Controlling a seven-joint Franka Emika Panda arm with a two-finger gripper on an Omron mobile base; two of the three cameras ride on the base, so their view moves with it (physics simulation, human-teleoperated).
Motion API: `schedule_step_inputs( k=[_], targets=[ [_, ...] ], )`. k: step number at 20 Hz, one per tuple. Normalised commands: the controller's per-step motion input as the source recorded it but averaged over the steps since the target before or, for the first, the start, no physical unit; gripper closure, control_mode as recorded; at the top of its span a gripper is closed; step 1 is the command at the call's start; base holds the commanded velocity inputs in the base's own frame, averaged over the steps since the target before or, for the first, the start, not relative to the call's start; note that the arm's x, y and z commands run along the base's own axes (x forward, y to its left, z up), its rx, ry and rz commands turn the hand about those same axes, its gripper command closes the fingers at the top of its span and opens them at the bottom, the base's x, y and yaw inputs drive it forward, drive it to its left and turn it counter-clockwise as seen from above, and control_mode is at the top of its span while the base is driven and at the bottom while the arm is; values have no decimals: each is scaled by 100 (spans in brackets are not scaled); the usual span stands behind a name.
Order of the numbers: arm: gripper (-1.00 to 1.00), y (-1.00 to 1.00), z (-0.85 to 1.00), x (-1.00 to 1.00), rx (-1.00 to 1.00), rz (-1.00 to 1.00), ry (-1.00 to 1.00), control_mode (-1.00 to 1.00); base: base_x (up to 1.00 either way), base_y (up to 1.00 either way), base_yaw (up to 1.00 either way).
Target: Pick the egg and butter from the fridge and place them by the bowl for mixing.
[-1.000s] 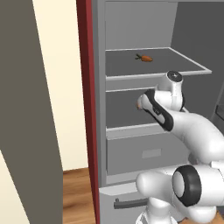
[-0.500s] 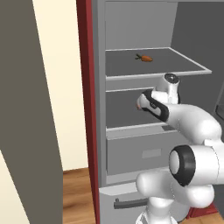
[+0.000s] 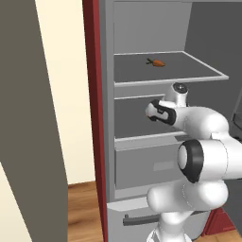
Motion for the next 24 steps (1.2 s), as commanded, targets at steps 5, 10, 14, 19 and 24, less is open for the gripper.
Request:
schedule_step_inputs(
  k=[5,10,14,19,24],
  targets=[
    [-100,-1,-10,38,0,0,0,-100,0,0,0],
    [-100,-2,-15,41,0,0,0,-100,0,0,0],
    [-100,-6,-20,38,0,0,4,-100,0,0,0],
    [-100,-7,-24,36,0,0,5,-100,0,0,0],
    [-100,-7,-14,31,0,0,4,-100,0,0,0]
  ],
)
